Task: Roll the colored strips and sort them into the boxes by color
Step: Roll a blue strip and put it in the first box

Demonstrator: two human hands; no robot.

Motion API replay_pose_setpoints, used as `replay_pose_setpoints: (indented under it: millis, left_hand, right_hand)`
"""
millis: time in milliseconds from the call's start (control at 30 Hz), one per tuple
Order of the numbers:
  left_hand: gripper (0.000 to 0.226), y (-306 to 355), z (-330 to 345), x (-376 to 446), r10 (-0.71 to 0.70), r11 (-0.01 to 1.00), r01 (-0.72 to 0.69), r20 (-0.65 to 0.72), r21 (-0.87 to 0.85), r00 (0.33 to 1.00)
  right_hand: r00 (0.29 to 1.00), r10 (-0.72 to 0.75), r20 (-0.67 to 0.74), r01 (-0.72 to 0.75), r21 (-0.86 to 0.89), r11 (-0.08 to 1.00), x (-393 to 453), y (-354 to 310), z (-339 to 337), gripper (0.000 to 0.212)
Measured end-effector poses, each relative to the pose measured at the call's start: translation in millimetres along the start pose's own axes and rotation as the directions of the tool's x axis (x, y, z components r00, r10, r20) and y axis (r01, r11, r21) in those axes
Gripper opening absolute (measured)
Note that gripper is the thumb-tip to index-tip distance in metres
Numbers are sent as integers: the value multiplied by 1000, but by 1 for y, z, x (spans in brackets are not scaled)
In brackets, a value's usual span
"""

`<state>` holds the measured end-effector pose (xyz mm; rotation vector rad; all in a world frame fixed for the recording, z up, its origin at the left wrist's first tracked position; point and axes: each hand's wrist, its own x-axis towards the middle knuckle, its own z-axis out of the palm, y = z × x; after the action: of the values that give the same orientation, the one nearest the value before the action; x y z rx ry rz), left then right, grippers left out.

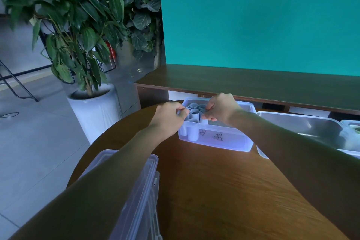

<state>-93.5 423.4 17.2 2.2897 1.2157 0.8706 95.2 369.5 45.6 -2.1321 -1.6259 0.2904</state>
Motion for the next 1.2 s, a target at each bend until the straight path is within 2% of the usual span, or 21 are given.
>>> replay_pose_setpoints:
  millis: [300,467,667,1200]
  left_hand:
    - [23,0,0,0,2,1000,-2,6,13,1000]
    - [22,0,-1,0,10,1000,-10,8,19,1000]
    - [22,1,-3,0,19,1000,-19,-8,16,1000]
    - [16,17,-8,-3,92,995,-89,-117,38,989]
  right_hand:
    - [999,-32,-33,32,17,999,0,5,1,26]
    - [1000,12,11,-12,46,999,1,4,-2,20]
    - [999,24,23,-25,54,998,-1,8,-6,33]
    - [999,51,14,-52,99,994,-9,15,-16,27]
